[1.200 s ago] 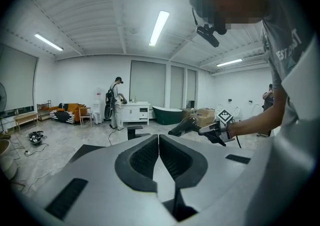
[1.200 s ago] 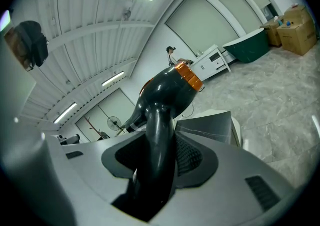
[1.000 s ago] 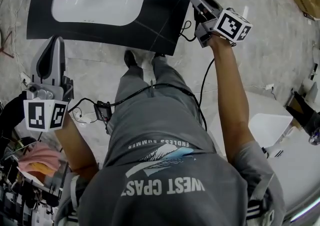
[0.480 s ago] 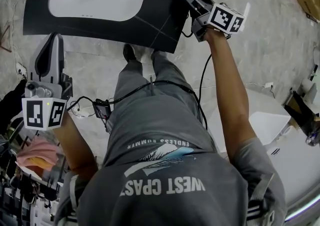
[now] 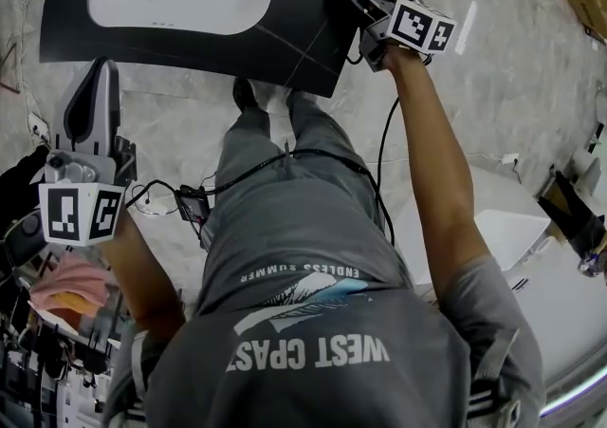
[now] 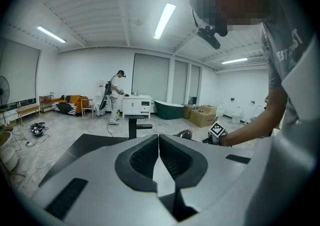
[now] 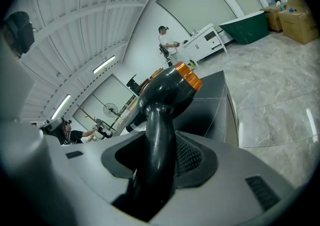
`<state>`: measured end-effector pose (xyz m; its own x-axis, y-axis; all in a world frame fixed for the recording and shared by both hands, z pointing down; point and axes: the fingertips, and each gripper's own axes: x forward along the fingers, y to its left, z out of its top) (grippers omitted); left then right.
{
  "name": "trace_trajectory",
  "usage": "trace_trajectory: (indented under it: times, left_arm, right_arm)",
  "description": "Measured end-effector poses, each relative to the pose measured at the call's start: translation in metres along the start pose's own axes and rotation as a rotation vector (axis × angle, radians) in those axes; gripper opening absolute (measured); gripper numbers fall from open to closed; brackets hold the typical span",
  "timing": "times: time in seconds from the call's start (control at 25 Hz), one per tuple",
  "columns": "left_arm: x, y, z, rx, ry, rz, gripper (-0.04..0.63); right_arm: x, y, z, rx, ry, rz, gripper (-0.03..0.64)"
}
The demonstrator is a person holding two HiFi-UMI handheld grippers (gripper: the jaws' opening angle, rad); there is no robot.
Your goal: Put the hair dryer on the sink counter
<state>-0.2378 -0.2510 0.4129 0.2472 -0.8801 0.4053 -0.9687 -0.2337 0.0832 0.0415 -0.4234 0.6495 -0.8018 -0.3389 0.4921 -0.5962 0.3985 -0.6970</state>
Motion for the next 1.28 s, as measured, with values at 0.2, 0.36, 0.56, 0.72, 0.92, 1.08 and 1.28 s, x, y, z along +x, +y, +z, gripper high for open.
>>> trace_trajectory:
  times: [0.2, 0.36, 0.56, 0.72, 0.92, 1.08, 1.28]
  left_arm:
    - [0.003, -0.001, -0.004, -0.005, 0.005, -0.003, 0.023]
    - [0.005, -0.001, -0.005, -0.008, 0.008, -0.005, 0.023]
    - [0.008, 0.0, -0.009, -0.011, 0.012, -0.005, 0.023]
    - [0.009, 0.0, -0.01, -0.01, 0.016, -0.001, 0.023]
    - [0.009, -0.001, -0.009, -0.012, 0.008, -0.009, 0.023]
    - [0.006, 0.0, -0.008, -0.012, 0.003, -0.001, 0.023]
    - [0.004, 0.002, -0.008, -0.012, -0.011, -0.002, 0.023]
  right_arm:
    - [0.007, -0.006, -0.007, -0.016, 0.021, -0.011, 0.192]
    - [0.01, -0.009, -0.011, -0.035, 0.035, -0.025, 0.192]
    - [0.017, -0.014, -0.017, -0.06, 0.05, -0.039, 0.192]
    - [0.02, -0.015, -0.017, -0.086, 0.05, -0.044, 0.192]
    - [0.018, -0.018, -0.016, -0.13, 0.041, -0.076, 0.195]
    - [0.022, -0.023, -0.024, -0.2, 0.076, -0.126, 0.199]
    - [0.022, -0.031, -0.025, -0.327, 0.122, -0.228, 0.215]
